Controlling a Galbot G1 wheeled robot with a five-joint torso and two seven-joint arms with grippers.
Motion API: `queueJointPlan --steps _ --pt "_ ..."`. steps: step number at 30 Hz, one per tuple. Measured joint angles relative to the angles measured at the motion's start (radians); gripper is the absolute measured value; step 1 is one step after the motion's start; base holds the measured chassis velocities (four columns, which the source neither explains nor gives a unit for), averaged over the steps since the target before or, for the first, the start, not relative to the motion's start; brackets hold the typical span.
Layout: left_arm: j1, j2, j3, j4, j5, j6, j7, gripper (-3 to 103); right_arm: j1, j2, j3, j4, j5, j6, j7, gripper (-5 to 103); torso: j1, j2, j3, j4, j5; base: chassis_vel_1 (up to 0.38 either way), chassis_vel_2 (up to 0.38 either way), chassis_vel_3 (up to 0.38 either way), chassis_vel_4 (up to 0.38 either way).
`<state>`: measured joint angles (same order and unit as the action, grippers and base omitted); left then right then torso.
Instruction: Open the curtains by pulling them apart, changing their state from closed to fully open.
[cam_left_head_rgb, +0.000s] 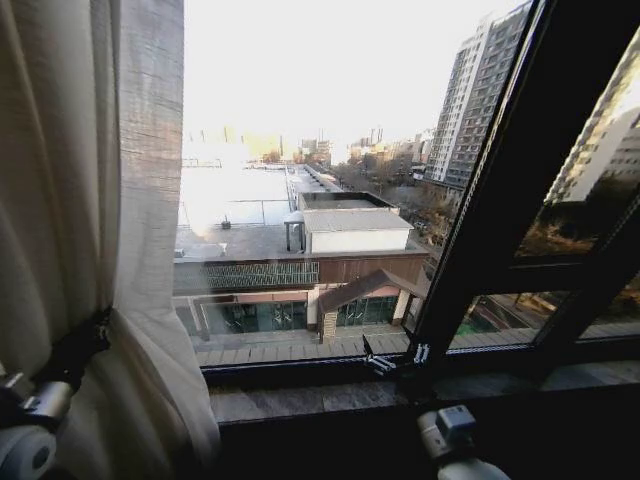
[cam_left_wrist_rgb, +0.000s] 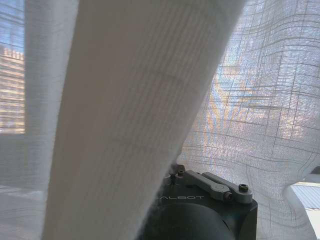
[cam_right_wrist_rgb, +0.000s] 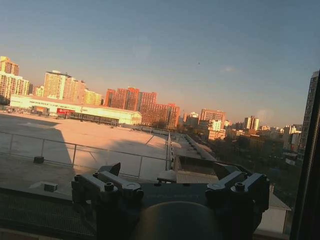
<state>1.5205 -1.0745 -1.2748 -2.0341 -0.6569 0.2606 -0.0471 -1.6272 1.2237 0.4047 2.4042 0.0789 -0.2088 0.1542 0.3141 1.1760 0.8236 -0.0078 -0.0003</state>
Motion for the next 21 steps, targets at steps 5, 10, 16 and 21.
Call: queueJointPlan --steps 5,10,16,21 --pt "0.006 0.027 -0.111 0.124 0.009 -0.020 -0.130 0 0.011 0.000 -0.022 -0.013 -0.006 0.000 -0.008 100 0.000 0.000 0.000 0.0002 0.0008 0.000 0.000 0.000 0.000" --pt "-0.051 0.075 -0.216 0.325 0.070 -0.037 -0.391 0 0.020 0.006 -0.056 -0.030 -0.021 0.003 -0.012 100 0.000 0.000 0.000 0.0001 0.0005 0.000 0.000 0.000 0.000" --pt "-0.037 0.089 -0.278 0.370 0.132 -0.028 -0.408 3 0.030 0.003 -0.066 -0.043 -0.023 0.004 -0.016 100 0.000 0.000 0.000 0.0007 -0.0001 0.000 0.000 0.000 0.000" --pt "0.022 0.033 -0.226 0.211 0.126 -0.028 -0.251 19 0.031 0.007 -0.069 -0.047 -0.023 0.004 -0.016 100 0.000 0.000 0.000 0.0007 0.0006 0.000 0.000 0.000 0.000"
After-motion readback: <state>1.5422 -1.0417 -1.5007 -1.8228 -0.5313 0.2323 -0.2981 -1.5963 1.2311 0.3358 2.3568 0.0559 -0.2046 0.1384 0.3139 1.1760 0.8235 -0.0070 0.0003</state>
